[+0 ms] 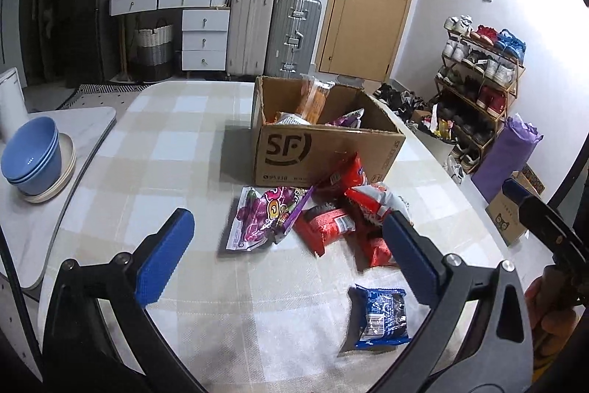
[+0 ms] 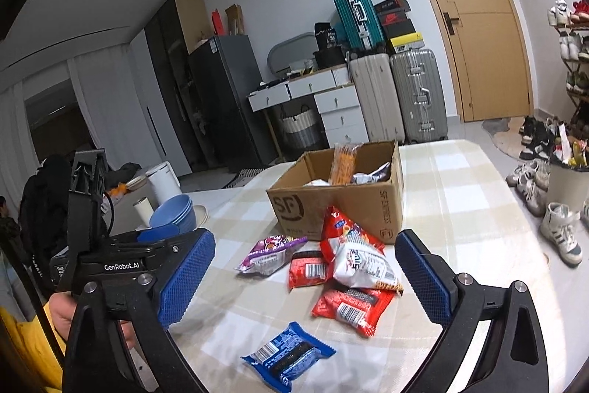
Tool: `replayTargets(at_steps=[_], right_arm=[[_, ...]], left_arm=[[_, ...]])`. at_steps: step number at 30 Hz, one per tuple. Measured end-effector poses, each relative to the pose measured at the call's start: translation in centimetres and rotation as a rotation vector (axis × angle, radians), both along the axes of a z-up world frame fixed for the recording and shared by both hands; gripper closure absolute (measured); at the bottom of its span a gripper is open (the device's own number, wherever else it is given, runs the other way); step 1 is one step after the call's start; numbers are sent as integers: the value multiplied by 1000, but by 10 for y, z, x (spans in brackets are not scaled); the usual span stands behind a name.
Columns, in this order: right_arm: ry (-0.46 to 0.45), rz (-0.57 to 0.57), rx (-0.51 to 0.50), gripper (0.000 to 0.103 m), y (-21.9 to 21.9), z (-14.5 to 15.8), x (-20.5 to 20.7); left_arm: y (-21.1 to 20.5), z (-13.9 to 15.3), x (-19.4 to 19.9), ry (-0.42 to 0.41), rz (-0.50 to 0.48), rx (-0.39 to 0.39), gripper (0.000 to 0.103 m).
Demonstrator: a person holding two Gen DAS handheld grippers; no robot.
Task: Organize snacks
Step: 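Pull both tools back from the box toward the remaining snacks, then grasp the purple grape candy bag with the left tool while the right tool grasps a white chip bag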
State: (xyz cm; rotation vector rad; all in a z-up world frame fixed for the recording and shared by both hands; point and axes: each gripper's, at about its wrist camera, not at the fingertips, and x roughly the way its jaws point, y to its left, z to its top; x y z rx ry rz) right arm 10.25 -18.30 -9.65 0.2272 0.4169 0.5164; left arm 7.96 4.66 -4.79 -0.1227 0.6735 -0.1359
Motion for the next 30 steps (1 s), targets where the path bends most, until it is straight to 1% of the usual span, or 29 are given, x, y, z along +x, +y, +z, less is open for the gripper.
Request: replayTargets(at_steps=[7, 14, 25, 30], right_arm=[[13, 8, -3, 2, 6, -3, 0], [11, 10, -5, 2, 6, -1, -1], [42, 18, -13, 2, 12, -13, 7], [69, 9, -27, 2, 13, -21, 17]], left_arm=[[0, -7, 5, 24, 6, -5, 1], [9, -16, 5, 52, 29, -18, 1], [12, -35, 17, 101, 44, -23, 1], [13, -47, 32, 136, 50, -20, 1]])
